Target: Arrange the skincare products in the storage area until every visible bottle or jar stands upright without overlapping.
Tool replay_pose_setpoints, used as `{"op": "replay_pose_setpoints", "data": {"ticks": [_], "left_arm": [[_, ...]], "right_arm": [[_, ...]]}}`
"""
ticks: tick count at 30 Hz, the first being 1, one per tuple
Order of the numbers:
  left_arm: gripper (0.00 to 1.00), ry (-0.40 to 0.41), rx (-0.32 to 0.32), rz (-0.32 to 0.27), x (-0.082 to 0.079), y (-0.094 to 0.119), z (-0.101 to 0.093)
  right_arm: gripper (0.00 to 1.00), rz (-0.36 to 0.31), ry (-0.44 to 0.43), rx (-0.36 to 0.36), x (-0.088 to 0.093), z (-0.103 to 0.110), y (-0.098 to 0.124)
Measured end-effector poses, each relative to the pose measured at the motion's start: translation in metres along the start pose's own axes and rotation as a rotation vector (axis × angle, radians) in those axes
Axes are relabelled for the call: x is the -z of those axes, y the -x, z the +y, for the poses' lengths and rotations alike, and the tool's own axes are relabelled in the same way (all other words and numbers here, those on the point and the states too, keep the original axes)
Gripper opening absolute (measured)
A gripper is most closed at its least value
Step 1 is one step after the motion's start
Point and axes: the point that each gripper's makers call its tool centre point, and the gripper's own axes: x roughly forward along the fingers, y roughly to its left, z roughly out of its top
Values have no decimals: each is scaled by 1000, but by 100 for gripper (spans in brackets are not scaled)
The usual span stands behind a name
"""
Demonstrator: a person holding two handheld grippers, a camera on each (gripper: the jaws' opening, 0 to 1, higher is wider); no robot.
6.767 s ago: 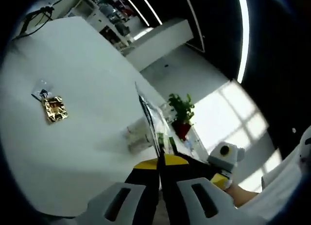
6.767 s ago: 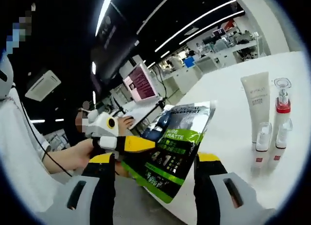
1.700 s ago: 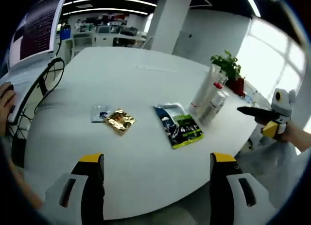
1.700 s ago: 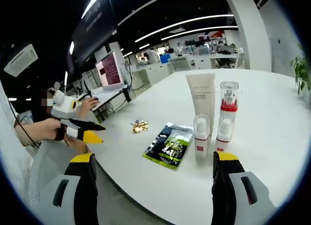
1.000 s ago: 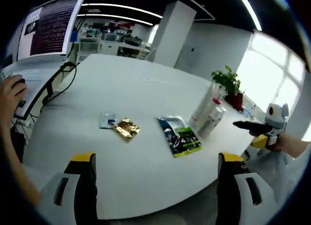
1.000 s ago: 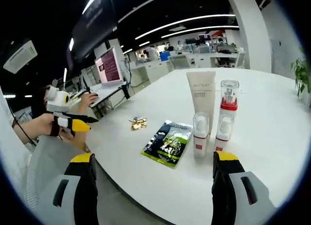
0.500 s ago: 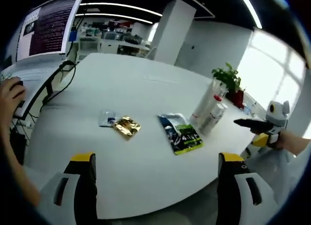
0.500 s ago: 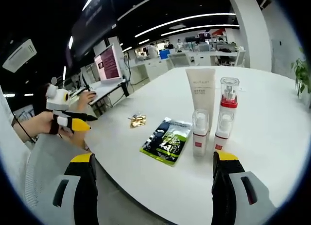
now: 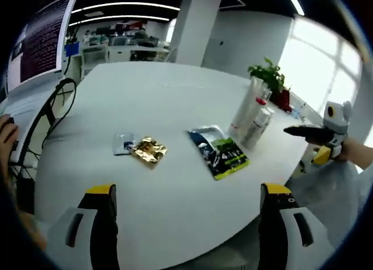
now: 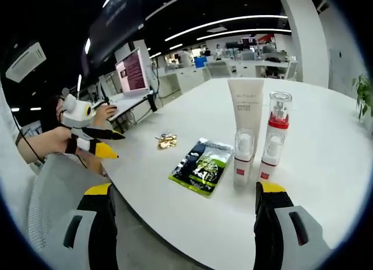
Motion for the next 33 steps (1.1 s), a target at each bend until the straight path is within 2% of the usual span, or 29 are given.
{"op": "replay_pose_setpoints", "data": {"ticks": [5, 9, 14, 22, 27, 33], "left_arm": [[88, -86, 15, 39, -2, -17, 5], [77, -130, 34, 66, -4, -30, 13], [76, -191, 19, 113, -6, -51, 31], [69, -253, 16, 111, -20, -78, 50], [67, -262, 17, 137, -20, -93, 66], [65, -285, 28, 175, -16, -104, 72]], "right_arm": [[99, 5, -10, 4, 1, -1, -1], [99, 12, -7, 8, 3, -2, -1], [99, 16, -16, 11, 4, -3, -1], [99, 33, -26, 21, 7, -5, -2], [99, 50, -28, 25, 10, -7, -2], [99, 56, -37, 36, 12, -10, -2]]}}
